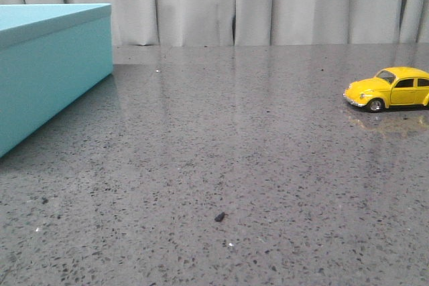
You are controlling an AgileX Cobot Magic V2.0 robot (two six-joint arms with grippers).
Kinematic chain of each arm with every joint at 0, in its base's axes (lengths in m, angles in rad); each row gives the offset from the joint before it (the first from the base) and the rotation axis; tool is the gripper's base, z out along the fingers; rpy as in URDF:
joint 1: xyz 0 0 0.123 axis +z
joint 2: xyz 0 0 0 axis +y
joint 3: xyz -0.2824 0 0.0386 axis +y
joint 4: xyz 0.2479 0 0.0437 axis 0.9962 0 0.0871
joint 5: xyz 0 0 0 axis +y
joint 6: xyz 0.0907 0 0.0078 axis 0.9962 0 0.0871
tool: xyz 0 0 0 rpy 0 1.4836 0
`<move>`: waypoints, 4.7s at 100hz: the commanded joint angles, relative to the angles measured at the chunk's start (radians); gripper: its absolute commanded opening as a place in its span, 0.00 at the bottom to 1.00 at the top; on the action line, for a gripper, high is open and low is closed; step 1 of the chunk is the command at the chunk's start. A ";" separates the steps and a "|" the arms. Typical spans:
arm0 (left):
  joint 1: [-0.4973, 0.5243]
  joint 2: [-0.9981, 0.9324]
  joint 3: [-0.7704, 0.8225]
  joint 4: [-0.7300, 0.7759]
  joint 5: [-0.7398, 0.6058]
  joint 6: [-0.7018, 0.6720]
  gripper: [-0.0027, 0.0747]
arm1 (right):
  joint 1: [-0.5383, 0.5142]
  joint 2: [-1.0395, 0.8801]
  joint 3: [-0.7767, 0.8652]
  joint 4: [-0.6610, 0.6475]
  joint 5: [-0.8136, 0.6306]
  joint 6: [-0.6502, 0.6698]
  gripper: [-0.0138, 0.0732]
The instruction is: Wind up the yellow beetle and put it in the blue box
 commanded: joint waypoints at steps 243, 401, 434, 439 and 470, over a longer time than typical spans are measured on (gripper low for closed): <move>-0.206 0.479 -0.705 -0.264 0.365 0.214 0.01 | 0.030 1.393 -1.405 0.359 0.905 -0.116 0.11; -0.206 0.479 -0.705 -0.262 0.240 0.214 0.01 | 0.030 1.640 -1.452 0.317 0.811 -0.183 0.11; -0.206 0.479 -0.705 -0.262 0.240 0.214 0.01 | 0.030 1.659 -1.452 0.313 0.813 -0.183 0.11; -0.206 0.479 -0.705 -0.262 0.240 0.214 0.01 | 0.030 1.661 -1.452 0.313 0.813 -0.183 0.11; -0.206 0.479 -0.705 -0.262 0.240 0.214 0.01 | 0.030 1.667 -1.452 0.304 0.819 -0.183 0.11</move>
